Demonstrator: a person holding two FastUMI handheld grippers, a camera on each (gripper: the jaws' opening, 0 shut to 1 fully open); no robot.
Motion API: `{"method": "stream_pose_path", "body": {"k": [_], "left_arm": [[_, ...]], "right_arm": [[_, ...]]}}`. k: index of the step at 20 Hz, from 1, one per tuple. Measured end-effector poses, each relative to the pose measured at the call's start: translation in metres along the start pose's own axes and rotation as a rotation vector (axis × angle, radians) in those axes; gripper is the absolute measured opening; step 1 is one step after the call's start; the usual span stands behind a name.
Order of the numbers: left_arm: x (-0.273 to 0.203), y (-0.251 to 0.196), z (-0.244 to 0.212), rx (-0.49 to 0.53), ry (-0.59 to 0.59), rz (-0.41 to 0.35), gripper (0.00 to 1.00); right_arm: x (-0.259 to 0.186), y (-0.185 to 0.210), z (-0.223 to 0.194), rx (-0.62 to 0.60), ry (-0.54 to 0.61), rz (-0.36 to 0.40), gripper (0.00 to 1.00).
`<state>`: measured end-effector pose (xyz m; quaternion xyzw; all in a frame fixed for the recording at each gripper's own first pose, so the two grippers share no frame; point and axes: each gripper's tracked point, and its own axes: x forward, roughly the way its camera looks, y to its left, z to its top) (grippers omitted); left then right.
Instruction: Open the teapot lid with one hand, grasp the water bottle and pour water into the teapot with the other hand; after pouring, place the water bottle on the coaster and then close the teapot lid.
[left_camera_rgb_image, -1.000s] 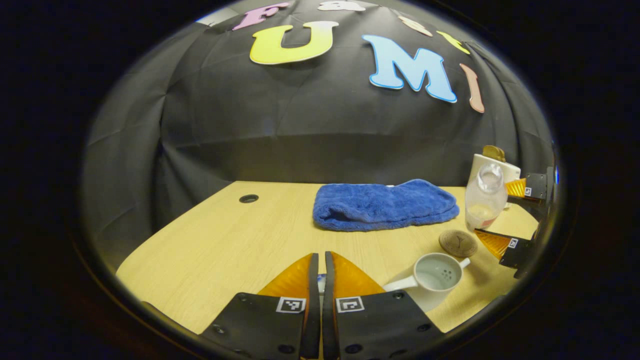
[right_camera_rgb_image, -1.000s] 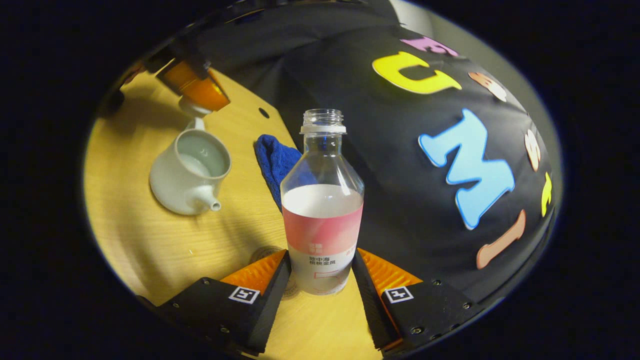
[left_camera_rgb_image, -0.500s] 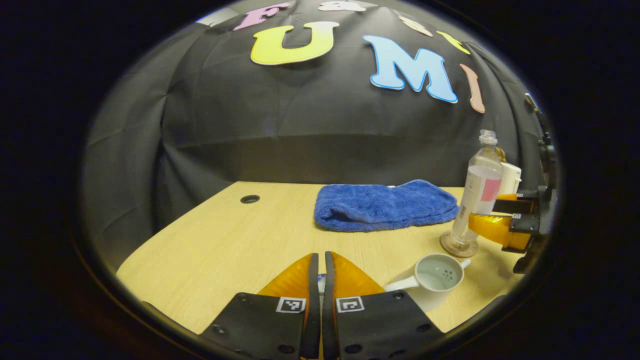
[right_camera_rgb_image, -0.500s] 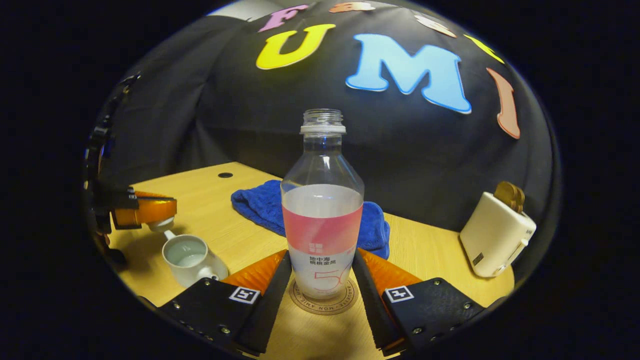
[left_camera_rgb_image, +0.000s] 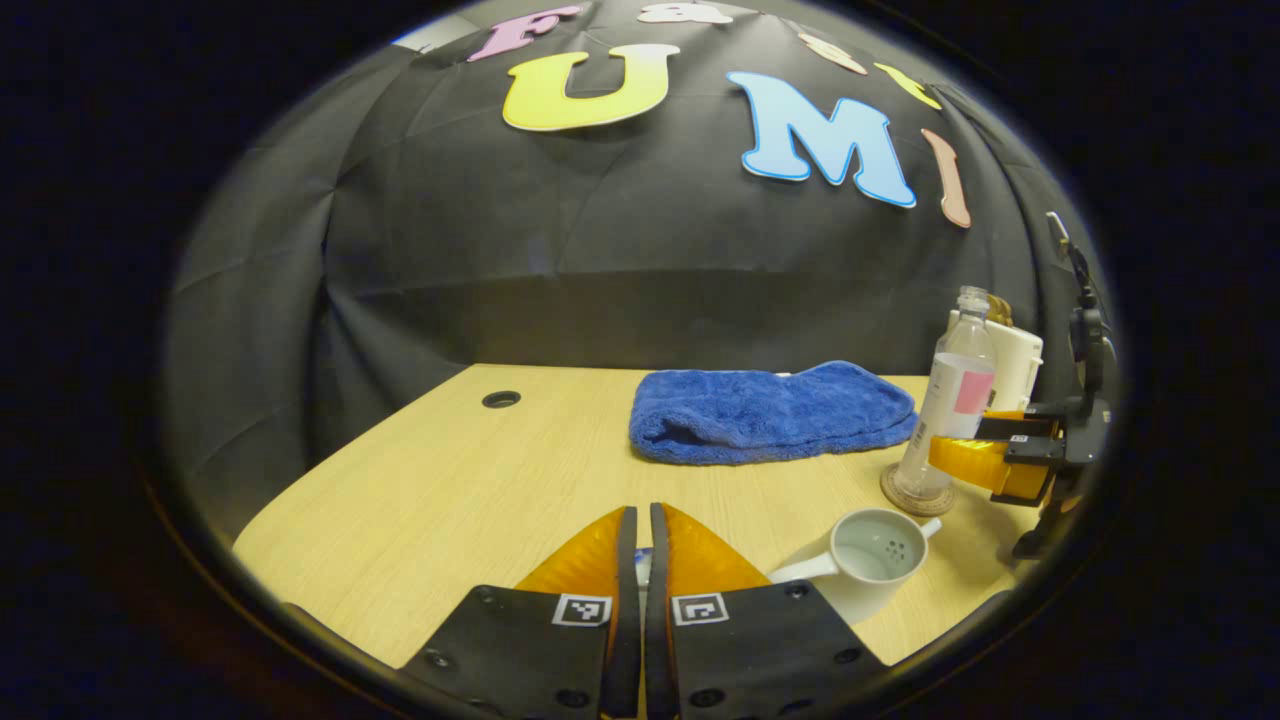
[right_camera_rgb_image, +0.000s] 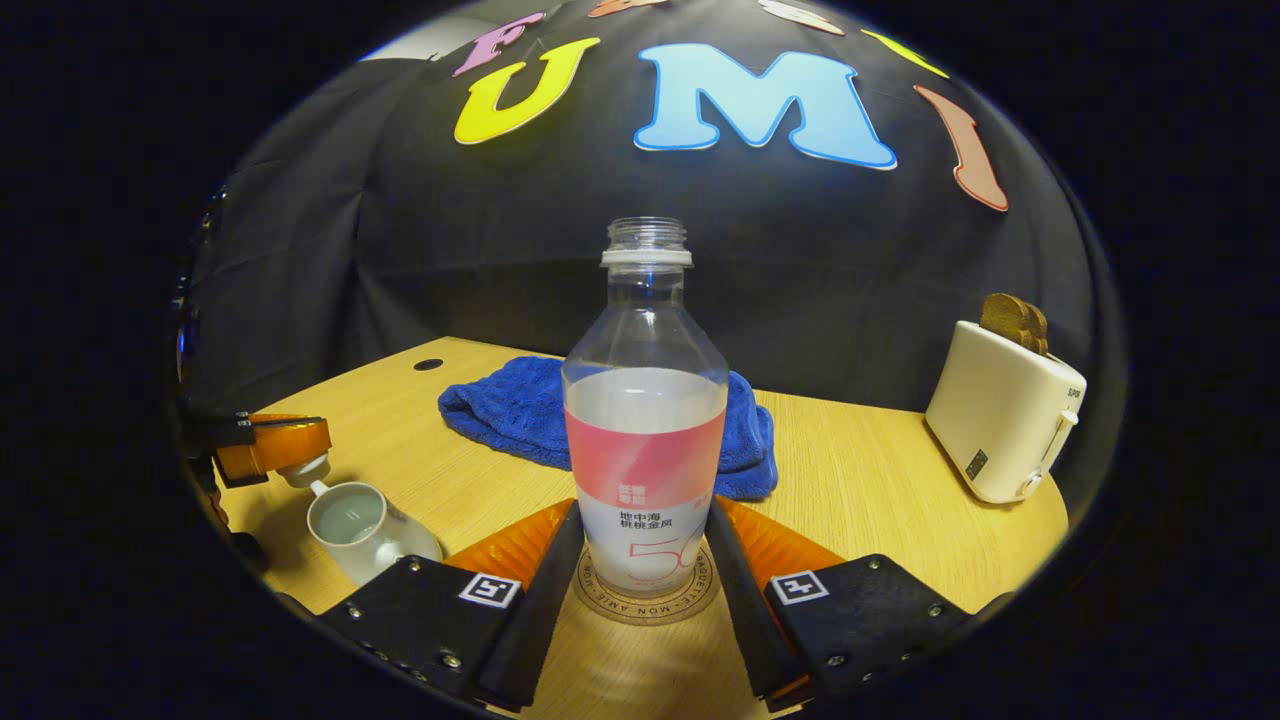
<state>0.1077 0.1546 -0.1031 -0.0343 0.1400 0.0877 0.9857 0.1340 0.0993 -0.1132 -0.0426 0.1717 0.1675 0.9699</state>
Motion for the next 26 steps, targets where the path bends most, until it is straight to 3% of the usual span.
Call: {"method": "stream_pose_path", "body": {"k": [4,5,14,20,26], "left_arm": [[0.000,0.000,0.000,0.000,0.000,0.000,0.08],[0.000,0.000,-0.001,-0.001,0.000,0.000,0.09],[0.001,-0.002,-0.002,-0.002,0.003,-0.005,0.09],[0.000,-0.009,0.000,-0.016,-0.007,-0.031,0.08],[-0.006,-0.021,0.008,-0.016,-0.023,-0.072,0.08]], "right_arm": [[0.000,0.000,-0.003,0.007,0.004,-0.005,0.81],[-0.004,-0.001,-0.001,0.009,-0.003,-0.007,0.99],[-0.027,-0.011,0.017,0.024,-0.074,-0.054,0.99],[-0.067,-0.026,0.030,0.007,-0.160,-0.150,0.99],[-0.099,-0.011,0.021,0.017,-0.194,-0.181,0.99]]}}
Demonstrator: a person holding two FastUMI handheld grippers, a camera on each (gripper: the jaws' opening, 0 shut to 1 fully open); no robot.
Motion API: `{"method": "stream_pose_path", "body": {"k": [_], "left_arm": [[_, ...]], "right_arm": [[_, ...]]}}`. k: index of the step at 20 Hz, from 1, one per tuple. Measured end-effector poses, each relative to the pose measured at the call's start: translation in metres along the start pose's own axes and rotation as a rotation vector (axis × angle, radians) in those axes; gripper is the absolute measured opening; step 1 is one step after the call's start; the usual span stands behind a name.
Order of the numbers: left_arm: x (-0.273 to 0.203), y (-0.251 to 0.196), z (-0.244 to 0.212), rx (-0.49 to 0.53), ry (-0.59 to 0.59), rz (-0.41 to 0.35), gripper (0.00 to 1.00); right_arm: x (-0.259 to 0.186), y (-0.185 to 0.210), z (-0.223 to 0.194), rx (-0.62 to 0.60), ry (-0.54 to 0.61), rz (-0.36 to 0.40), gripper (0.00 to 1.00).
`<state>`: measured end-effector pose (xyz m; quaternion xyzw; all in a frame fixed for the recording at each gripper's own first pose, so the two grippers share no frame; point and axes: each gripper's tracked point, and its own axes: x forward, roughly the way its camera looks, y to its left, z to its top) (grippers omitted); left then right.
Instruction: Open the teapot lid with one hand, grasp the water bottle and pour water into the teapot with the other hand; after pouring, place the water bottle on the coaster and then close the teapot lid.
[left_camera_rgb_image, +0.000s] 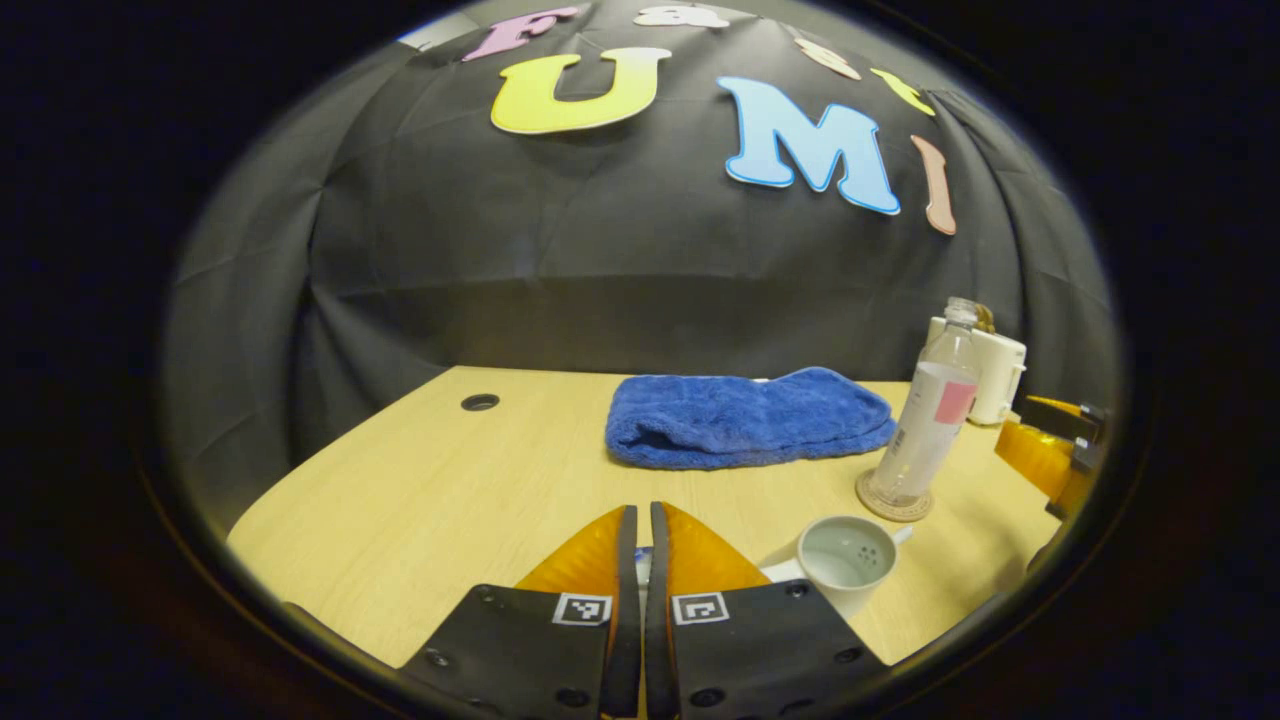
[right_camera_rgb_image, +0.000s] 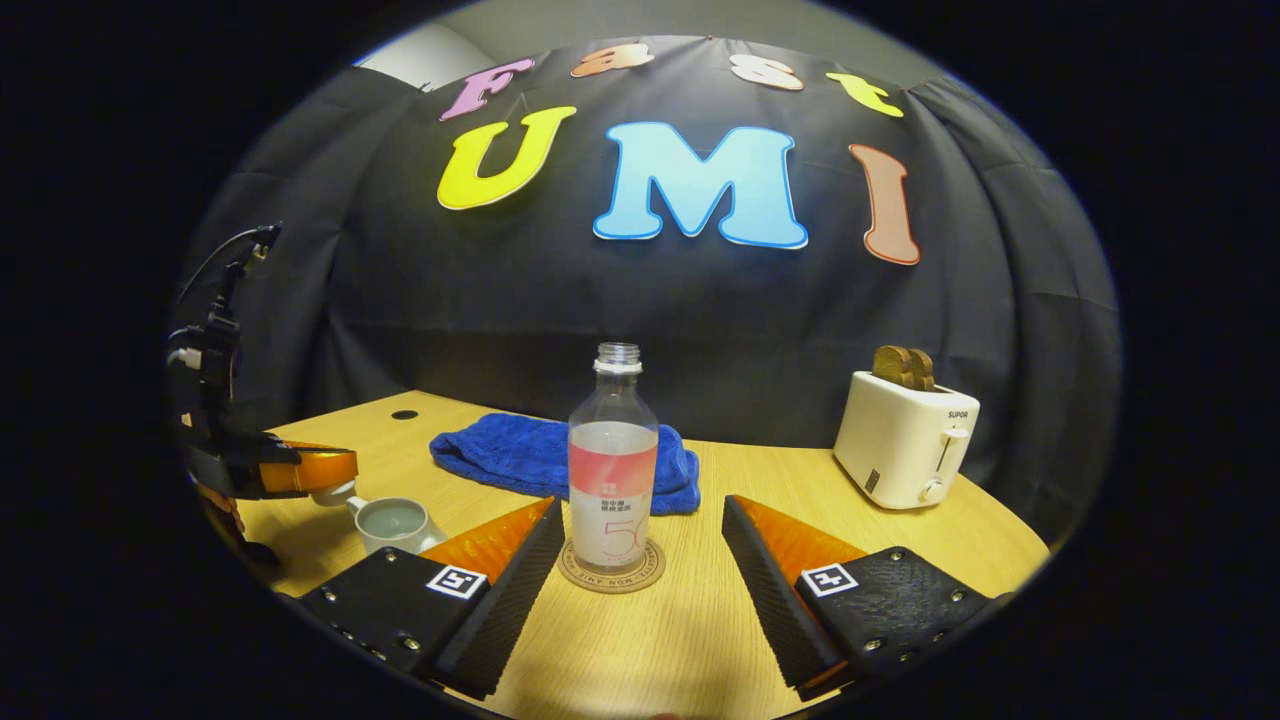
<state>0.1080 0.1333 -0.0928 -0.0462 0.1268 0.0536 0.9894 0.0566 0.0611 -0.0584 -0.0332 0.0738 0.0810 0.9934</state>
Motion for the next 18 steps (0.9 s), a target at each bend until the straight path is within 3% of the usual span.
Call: {"method": "stream_pose_path", "body": {"k": [12,18], "left_arm": [[-0.008,-0.023,0.027,0.080,-0.059,-0.021,0.08],[-0.017,-0.070,0.041,0.108,-0.090,-0.102,0.09]], "right_arm": [[-0.037,0.008,-0.005,0.026,-0.062,-0.009,0.98],[-0.041,0.002,-0.008,0.064,-0.070,0.001,0.99]]}}
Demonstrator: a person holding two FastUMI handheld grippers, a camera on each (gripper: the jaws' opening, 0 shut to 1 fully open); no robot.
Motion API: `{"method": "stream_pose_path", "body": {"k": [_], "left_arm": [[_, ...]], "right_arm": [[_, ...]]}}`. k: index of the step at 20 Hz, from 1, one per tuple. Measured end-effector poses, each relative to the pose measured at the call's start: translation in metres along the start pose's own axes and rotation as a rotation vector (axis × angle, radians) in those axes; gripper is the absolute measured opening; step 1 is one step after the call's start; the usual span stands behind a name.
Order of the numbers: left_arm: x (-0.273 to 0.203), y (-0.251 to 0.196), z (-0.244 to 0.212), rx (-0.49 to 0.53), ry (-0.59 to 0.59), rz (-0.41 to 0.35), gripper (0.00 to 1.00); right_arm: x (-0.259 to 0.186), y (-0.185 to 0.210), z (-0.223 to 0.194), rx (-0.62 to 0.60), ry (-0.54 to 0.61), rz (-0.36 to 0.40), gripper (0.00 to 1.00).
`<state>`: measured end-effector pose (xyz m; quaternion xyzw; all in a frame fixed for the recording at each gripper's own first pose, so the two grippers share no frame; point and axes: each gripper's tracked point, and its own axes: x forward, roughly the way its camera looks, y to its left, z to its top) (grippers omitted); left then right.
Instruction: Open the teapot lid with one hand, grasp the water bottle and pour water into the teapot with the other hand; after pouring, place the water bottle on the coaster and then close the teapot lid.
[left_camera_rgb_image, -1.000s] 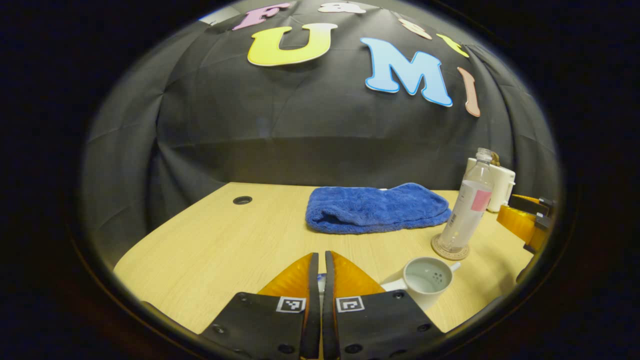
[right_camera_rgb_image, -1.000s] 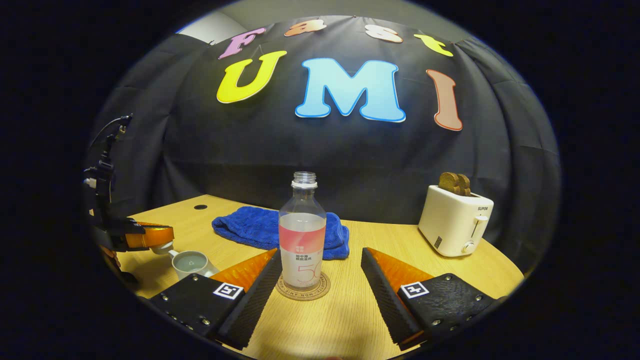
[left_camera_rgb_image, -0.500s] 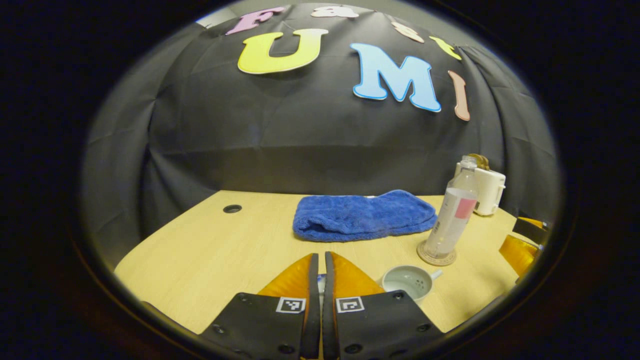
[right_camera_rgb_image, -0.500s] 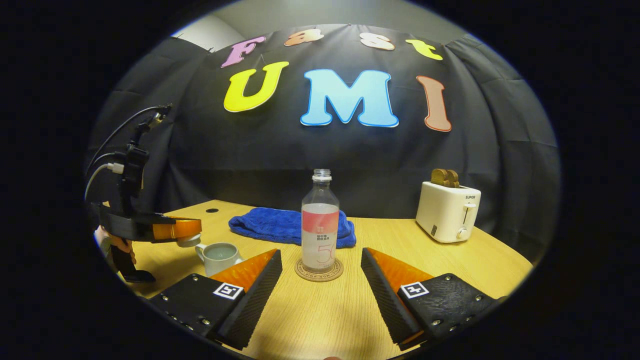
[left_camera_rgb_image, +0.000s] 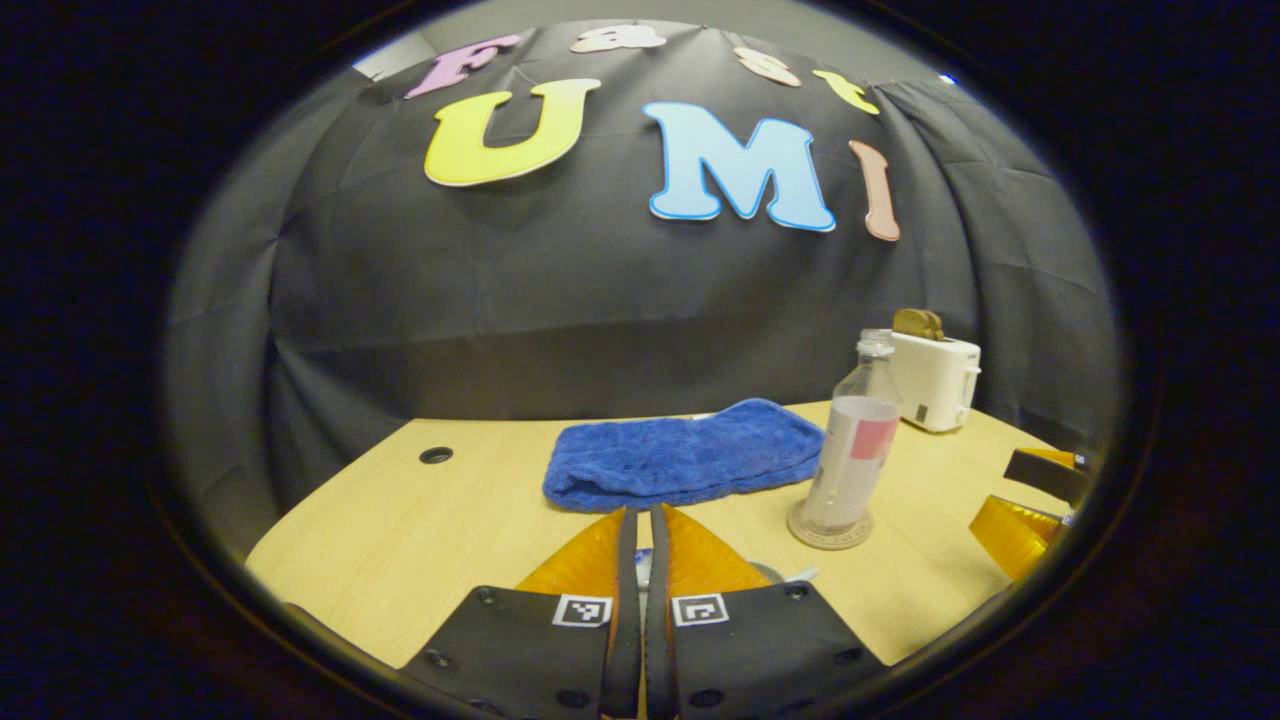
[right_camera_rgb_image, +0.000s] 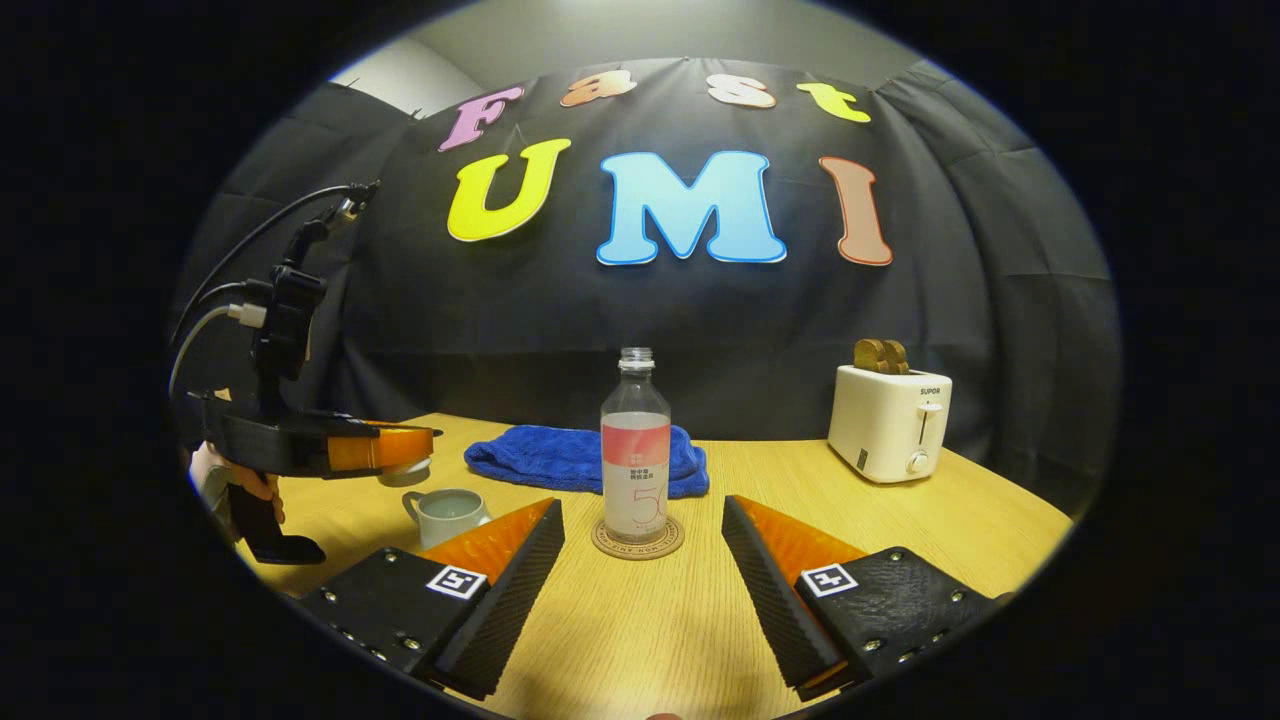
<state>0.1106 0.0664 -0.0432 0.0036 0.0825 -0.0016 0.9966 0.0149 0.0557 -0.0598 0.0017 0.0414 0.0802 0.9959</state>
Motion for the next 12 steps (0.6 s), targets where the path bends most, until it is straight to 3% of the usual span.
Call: {"method": "stream_pose_path", "body": {"k": [7,12], "left_arm": [[0.013,-0.032,-0.015,0.024,0.042,-0.049,0.09],[0.016,-0.037,-0.016,0.036,0.036,-0.036,0.09]], "right_arm": [[-0.002,-0.013,-0.003,0.024,0.000,-0.006,0.99],[-0.002,-0.016,-0.006,0.015,0.001,-0.012,0.98]]}}
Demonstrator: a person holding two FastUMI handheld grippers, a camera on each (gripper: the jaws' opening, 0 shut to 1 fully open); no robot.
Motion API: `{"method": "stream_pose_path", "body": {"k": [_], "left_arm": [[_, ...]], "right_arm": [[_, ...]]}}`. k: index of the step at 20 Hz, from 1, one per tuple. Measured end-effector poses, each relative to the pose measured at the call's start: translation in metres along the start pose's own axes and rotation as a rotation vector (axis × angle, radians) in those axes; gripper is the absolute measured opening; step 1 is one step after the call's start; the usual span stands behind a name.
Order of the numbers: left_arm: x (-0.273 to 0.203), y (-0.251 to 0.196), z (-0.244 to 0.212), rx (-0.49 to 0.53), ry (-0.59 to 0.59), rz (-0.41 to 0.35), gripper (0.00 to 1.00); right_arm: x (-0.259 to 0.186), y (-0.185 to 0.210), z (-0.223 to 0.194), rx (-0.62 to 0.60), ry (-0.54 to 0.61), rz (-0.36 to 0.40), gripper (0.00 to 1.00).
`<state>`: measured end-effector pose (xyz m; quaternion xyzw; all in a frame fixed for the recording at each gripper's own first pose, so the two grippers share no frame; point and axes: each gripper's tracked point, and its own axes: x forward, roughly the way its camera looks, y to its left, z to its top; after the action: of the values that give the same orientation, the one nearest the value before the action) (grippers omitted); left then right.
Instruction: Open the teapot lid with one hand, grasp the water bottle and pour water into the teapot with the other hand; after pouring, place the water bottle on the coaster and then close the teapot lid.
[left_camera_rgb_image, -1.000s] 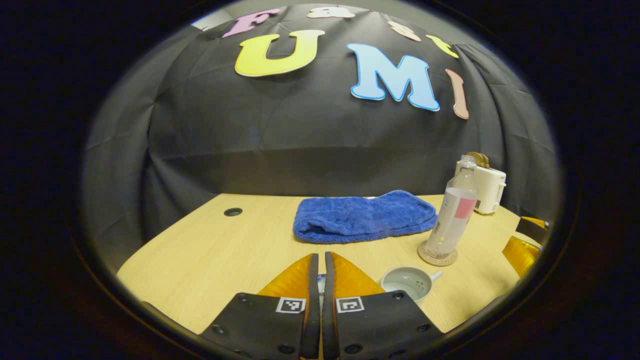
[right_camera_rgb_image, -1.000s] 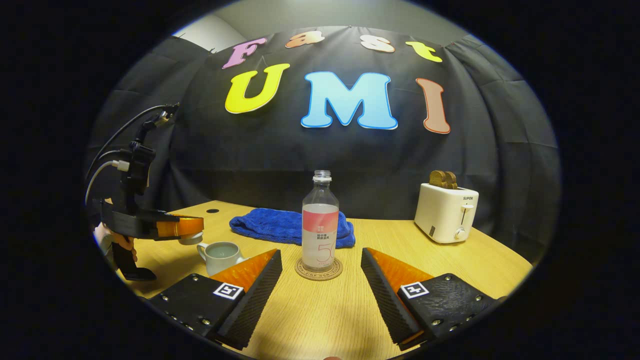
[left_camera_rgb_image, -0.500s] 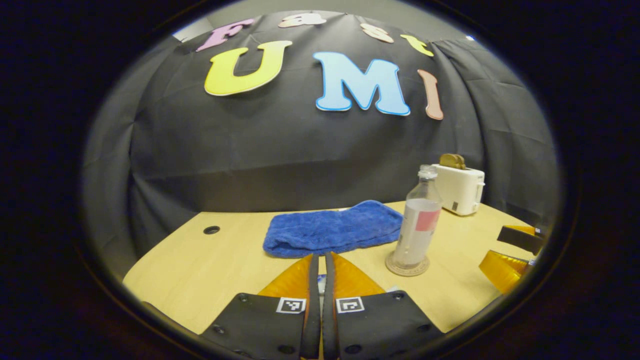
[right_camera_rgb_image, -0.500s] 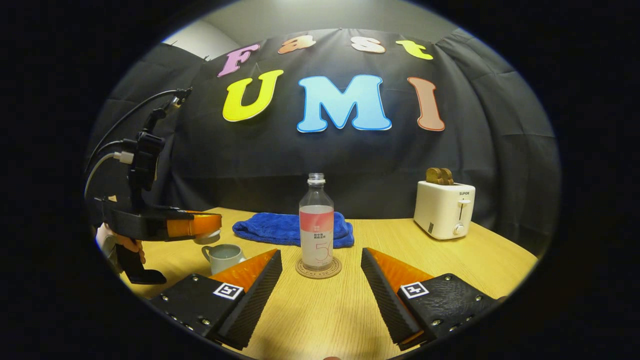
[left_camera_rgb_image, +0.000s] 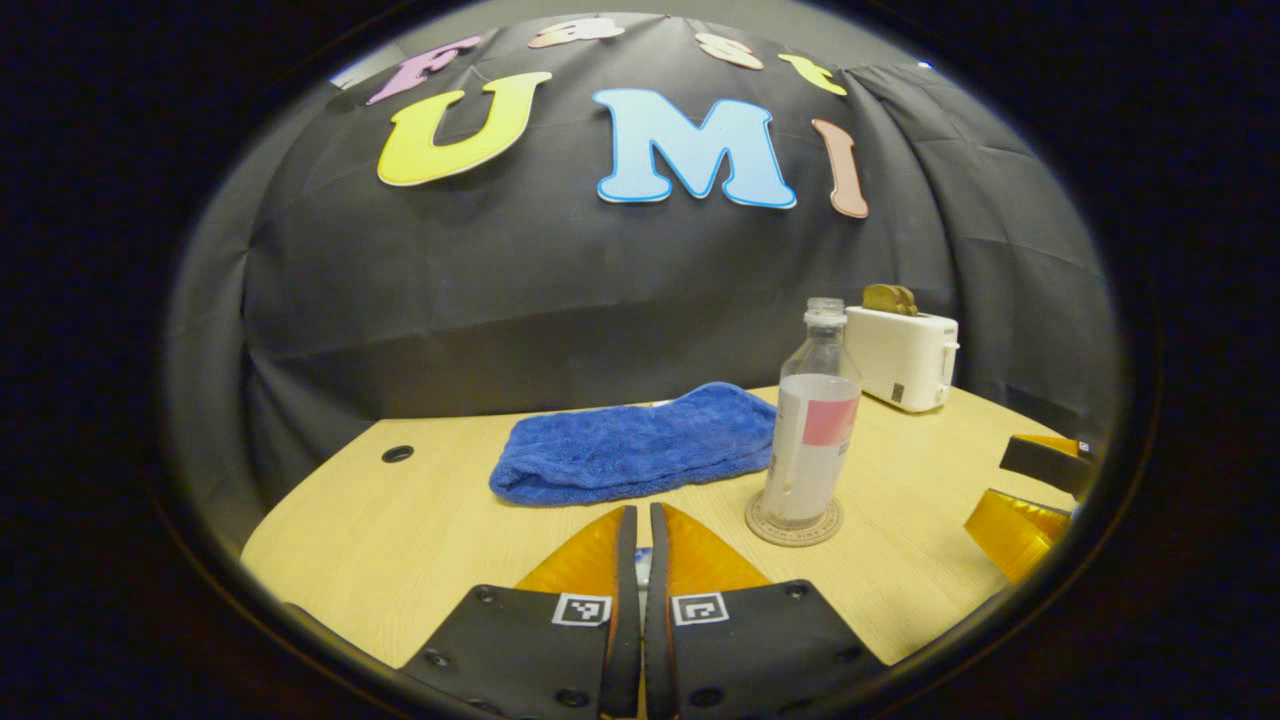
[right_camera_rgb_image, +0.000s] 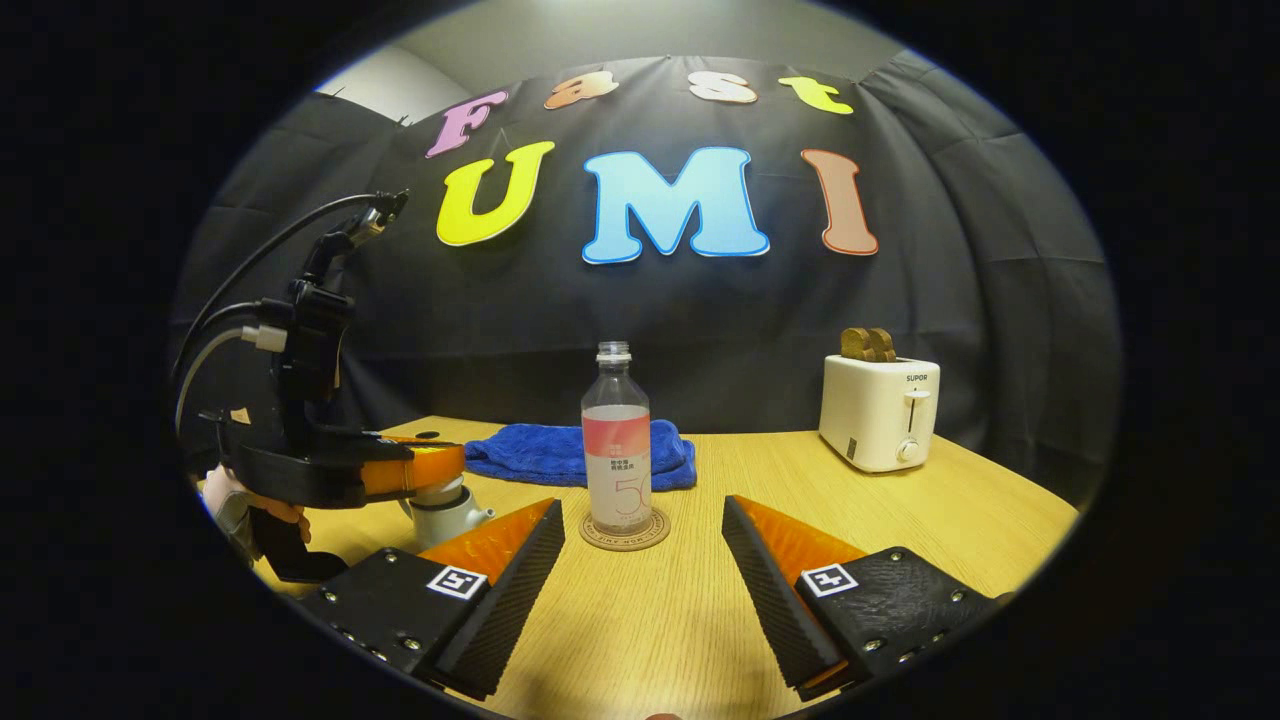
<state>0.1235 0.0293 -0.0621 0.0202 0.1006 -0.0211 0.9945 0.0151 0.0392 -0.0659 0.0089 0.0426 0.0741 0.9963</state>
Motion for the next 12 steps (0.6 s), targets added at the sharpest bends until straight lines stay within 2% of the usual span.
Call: {"method": "stream_pose_path", "body": {"k": [12], "left_arm": [[0.000,-0.006,-0.011,0.013,0.006,0.016,0.09]], "right_arm": [[0.002,-0.005,-0.002,0.013,0.005,-0.004,0.98]]}}
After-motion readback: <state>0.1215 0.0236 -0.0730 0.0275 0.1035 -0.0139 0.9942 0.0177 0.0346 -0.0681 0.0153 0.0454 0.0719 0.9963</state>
